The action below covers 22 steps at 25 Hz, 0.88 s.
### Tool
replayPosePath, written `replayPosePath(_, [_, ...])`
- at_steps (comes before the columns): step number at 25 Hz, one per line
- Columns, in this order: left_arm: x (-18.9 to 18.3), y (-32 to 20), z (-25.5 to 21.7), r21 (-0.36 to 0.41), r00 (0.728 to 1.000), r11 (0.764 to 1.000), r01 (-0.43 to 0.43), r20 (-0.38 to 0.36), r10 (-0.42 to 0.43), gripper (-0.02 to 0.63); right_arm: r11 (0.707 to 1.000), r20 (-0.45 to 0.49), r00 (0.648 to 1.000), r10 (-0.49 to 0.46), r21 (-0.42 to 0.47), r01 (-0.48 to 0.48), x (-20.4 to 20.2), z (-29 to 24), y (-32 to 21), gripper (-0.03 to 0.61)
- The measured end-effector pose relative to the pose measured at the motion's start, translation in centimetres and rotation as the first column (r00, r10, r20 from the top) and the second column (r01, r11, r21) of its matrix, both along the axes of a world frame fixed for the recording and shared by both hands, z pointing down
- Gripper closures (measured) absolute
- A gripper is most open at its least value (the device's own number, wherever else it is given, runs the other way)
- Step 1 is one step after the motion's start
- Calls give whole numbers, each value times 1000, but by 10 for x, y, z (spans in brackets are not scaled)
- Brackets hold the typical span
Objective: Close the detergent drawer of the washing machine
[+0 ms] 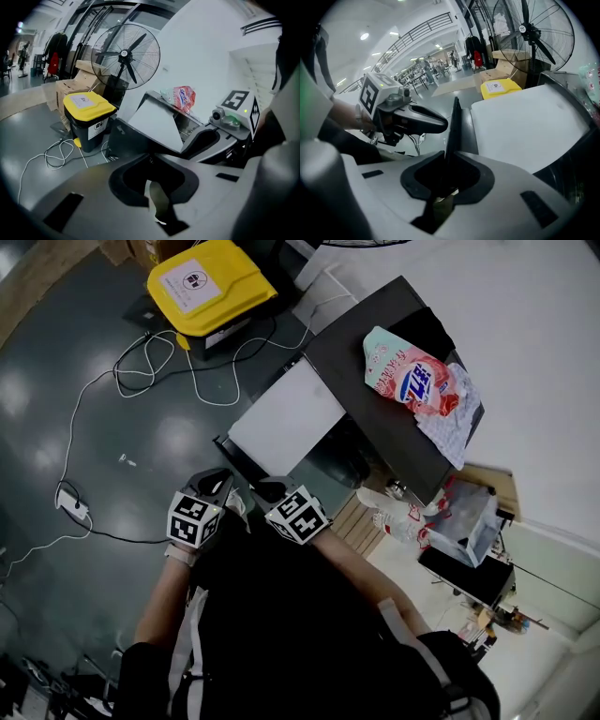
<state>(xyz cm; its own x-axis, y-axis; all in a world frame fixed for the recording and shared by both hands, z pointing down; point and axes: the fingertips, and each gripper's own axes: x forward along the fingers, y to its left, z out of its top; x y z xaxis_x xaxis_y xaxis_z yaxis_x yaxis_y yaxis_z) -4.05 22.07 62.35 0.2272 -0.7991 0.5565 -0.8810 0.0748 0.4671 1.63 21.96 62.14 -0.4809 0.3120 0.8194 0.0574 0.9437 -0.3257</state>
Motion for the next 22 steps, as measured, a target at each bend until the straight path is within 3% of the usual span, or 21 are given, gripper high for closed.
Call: replayPosePath(22, [18,-26,-7,-4,993,993,-117,15,117,601,993,74,990,119,0,-119,8,-21,-22,534])
